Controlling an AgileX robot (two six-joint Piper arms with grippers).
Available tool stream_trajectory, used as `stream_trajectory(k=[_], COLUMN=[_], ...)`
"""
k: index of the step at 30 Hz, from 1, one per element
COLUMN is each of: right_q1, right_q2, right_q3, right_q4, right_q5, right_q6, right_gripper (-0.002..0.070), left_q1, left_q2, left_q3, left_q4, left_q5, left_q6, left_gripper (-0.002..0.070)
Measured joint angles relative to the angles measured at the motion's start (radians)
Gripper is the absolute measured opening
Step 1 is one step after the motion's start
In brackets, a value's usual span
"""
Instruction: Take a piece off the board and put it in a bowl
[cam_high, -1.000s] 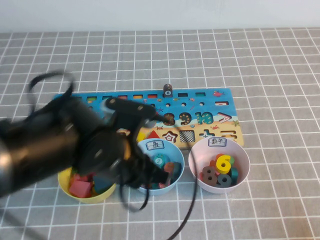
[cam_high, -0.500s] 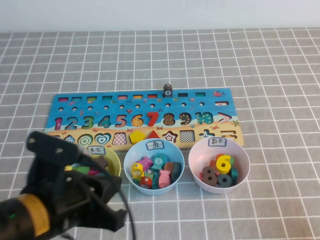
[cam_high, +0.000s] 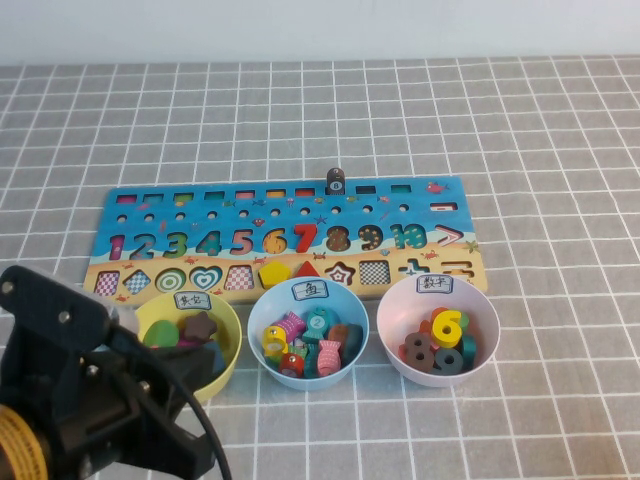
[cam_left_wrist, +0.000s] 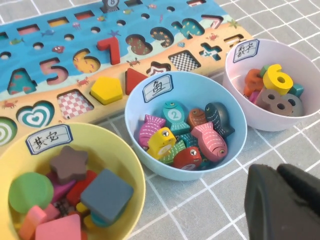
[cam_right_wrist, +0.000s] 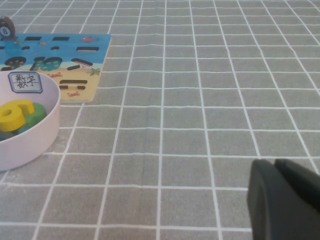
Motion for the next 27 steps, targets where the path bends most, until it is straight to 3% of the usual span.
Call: stream_trajectory(k=[8,12,17,24,27], right_q1=[0.0,0.0,0.0,0.0,0.0], right_q2=[0.0,0.0,0.0,0.0,0.0], right_q3=[0.0,0.0,0.0,0.0,0.0], right_q4=[0.0,0.0,0.0,0.0,0.0], right_q5=[0.0,0.0,0.0,0.0,0.0], right_q6=[0.0,0.0,0.0,0.0,0.0], right_gripper=[-0.0017,-0.0017,-0.0017,-0.0017,-0.0017], left_q1=[0.0,0.03,0.204,0.505,0.582], left_q2=[-0.016,-0.148,-0.382,-0.678,-0.771], left_q3=[0.019,0.112,0.316,0.463,0.485], left_q4=[0.039,-0.087,-0.264,-0.29,-0.291], left_q5=[-0.04,-0.15,-0.402,-0.49,-0.448], left_q6=[0.056,0.254,0.503,0.532,0.523], left_gripper=[-0.0002,-0.0002,-0.0002,-0.0002,-0.0002])
